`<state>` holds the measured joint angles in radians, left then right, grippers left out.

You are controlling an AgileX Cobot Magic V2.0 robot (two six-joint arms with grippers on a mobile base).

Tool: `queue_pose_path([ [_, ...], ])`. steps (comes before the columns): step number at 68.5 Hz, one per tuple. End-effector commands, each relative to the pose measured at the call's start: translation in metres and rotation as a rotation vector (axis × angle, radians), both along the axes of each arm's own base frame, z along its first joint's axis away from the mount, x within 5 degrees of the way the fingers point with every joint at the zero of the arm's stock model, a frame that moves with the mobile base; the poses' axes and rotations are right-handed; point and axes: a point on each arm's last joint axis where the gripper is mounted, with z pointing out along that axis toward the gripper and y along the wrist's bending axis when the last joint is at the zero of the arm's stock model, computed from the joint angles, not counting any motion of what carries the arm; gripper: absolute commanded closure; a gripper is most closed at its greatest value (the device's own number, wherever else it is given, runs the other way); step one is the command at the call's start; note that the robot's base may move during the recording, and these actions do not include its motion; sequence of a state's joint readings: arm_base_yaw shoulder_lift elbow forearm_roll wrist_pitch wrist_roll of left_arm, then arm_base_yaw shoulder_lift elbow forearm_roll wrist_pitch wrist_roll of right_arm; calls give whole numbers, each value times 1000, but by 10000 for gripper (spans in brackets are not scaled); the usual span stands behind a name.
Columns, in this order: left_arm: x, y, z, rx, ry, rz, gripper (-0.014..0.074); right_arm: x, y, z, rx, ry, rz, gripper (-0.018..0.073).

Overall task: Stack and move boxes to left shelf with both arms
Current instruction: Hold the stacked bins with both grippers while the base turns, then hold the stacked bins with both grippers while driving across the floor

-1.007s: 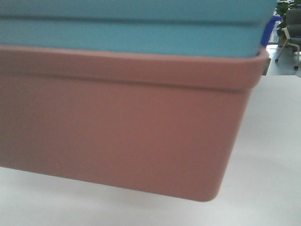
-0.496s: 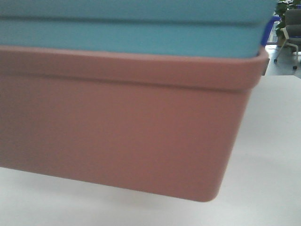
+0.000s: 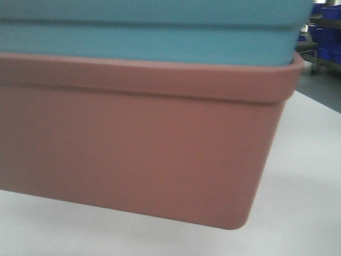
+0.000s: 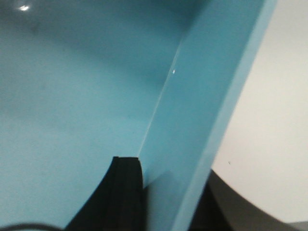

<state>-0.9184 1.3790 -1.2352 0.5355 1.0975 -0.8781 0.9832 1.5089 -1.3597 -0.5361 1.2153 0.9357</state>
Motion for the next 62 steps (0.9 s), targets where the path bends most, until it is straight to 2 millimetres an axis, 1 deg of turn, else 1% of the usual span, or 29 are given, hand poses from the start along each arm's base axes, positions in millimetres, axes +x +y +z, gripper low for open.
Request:
queue_pose_path([
  [1, -11, -29, 28, -323, -74, -146, 608, -1, 21, 31, 273, -148, 123, 503],
  [62, -11, -29, 28, -323, -74, -146, 608, -1, 19, 30, 259, -140, 113, 503],
])
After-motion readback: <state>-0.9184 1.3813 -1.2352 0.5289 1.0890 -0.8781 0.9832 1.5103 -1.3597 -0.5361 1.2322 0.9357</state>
